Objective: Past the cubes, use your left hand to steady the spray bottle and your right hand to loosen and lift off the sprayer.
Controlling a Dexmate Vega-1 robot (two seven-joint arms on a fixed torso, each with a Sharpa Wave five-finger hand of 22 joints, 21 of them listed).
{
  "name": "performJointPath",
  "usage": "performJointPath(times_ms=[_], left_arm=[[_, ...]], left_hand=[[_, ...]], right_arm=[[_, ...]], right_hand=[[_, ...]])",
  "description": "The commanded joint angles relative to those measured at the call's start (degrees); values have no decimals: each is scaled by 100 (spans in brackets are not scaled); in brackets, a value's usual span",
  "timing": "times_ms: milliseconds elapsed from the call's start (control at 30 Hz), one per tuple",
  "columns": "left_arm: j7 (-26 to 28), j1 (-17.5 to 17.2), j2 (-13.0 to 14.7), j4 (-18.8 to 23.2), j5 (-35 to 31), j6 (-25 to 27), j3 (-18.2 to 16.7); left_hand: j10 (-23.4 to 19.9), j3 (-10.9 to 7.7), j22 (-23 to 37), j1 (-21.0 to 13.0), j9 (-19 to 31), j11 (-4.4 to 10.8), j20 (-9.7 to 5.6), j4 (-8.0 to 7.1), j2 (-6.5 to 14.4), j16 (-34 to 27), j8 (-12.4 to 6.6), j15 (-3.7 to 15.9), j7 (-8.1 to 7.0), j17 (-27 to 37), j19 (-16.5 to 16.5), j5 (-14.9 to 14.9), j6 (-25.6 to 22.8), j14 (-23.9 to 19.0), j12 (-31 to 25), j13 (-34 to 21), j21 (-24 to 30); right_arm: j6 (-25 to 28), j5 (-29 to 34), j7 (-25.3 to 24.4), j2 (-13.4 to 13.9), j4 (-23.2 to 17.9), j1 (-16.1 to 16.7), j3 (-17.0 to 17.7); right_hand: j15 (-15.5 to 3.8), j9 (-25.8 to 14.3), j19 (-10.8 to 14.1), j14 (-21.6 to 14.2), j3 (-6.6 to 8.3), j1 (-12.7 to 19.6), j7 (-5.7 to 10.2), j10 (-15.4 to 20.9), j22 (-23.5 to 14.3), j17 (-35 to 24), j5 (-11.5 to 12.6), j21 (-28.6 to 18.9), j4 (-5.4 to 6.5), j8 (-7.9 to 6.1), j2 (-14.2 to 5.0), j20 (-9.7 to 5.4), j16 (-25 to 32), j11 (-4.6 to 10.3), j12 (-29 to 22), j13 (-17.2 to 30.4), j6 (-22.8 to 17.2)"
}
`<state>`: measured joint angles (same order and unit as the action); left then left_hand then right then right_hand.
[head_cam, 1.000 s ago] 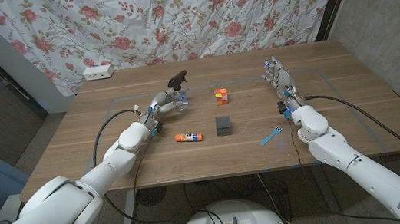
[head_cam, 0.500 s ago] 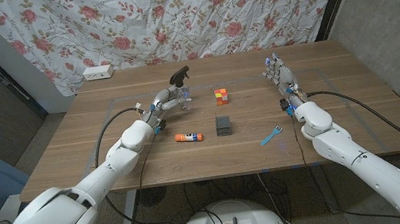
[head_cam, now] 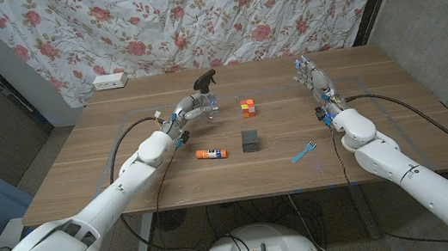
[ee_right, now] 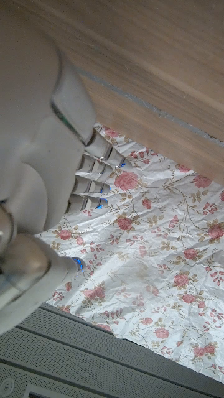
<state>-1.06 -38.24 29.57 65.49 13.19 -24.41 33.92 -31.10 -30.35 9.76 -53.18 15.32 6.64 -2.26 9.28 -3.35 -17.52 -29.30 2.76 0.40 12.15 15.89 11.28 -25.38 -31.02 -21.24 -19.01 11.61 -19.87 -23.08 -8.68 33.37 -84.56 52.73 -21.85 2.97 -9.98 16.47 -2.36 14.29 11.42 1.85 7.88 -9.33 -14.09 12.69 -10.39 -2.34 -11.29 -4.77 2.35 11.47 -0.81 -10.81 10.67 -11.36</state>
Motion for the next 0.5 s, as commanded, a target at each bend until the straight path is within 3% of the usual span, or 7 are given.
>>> performJointPath(times_ms=[33, 500], left_arm=[[181, -168, 111, 576, -138, 321, -48], [554, -281, 139, 1126, -515, 687, 5]], left_hand=[[-61, 44, 9, -45, 25, 29, -419, 3, 96, -43, -54, 636, -12, 13, 20, 26, -9, -2, -32, -29, -6], [-100, 155, 11, -27, 51, 37, -415, 10, 144, -52, -120, 641, -43, 10, 31, 27, -37, 7, -47, -98, -15]], right_arm=[[368, 547, -288, 405, -667, 159, 40], [1163, 982, -518, 908, -1558, 393, 190]], right_hand=[[-10, -27, 56, -48, 43, 75, 69, 31, -19, 7, -16, -36, -102, -17, -12, 1, 32, 27, -30, 15, -49], [14, -38, 73, -79, 111, 273, 56, 47, -19, 63, -61, -33, -310, -61, 39, 7, 39, -21, -36, 18, -215]])
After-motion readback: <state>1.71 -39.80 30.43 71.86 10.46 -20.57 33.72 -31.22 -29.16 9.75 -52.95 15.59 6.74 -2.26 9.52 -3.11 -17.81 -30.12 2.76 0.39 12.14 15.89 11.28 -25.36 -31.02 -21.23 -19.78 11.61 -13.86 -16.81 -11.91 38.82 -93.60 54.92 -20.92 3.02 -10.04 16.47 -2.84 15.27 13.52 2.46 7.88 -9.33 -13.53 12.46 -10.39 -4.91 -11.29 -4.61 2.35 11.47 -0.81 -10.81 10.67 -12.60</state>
